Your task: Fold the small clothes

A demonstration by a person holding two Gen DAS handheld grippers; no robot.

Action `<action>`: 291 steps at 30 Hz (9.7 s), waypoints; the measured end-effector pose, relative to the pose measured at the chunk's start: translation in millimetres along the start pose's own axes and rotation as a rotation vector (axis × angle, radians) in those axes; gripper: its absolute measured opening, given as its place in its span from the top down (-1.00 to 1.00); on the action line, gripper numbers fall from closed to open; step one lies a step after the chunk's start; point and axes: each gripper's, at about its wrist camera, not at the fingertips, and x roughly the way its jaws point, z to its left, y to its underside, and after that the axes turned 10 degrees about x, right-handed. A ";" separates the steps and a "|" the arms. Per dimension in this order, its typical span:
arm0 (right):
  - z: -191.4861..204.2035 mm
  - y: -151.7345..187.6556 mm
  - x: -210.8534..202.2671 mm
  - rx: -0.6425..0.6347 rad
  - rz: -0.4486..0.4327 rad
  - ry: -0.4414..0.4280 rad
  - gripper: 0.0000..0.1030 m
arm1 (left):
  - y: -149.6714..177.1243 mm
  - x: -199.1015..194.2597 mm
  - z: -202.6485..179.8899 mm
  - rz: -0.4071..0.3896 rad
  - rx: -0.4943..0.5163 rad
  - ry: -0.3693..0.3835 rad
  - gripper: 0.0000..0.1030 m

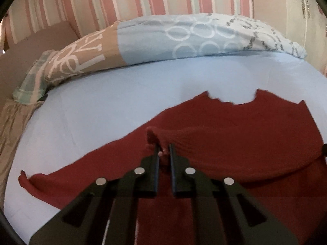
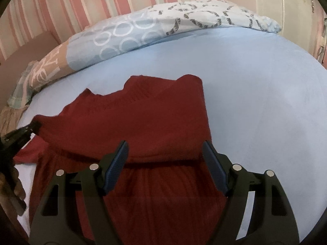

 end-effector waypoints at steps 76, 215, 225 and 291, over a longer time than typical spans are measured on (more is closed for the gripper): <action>208.1 58.3 6.5 -0.314 0.014 0.094 -0.77 | 200.8 -2.8 386.5 0.214 -0.758 -0.049 0.65; -19.2 191.9 -197.6 -0.202 -0.027 0.090 -0.64 | 214.2 -203.3 -10.6 0.145 -0.062 0.053 -0.88; -30.7 216.3 -221.9 -0.148 -0.008 0.057 -0.64 | 251.2 -228.1 -23.6 0.150 -0.114 0.133 -0.88; -73.1 218.1 -172.4 0.012 0.238 0.048 0.10 | 262.3 -191.6 -36.5 0.230 -0.135 0.338 -0.53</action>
